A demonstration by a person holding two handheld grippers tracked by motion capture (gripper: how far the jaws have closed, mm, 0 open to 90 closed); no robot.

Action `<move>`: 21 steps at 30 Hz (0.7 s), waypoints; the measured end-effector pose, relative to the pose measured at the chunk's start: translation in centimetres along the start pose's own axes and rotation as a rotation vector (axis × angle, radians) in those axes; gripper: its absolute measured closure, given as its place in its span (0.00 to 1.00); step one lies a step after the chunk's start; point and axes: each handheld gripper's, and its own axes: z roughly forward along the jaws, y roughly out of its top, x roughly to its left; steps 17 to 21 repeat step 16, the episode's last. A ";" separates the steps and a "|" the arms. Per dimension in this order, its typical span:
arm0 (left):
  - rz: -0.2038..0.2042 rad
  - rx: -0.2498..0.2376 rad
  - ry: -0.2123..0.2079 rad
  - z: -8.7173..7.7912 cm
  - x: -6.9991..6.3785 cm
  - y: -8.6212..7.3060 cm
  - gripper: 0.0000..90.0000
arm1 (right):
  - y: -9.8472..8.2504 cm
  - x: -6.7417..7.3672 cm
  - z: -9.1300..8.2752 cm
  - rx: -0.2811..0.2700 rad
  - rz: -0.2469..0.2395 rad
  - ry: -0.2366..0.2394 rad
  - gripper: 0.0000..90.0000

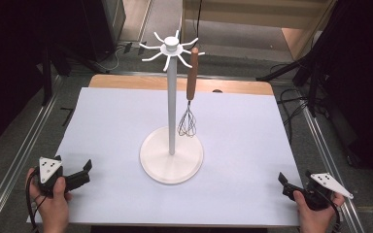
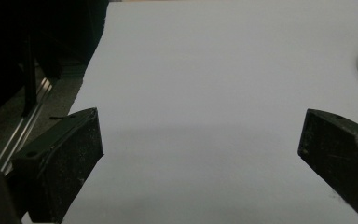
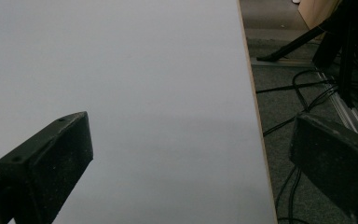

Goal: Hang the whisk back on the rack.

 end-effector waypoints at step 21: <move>0.003 0.007 0.011 0.1 -0.1 0.0 0.00 | 0.0 0.5 0.2 0.021 -0.034 -0.042 0.00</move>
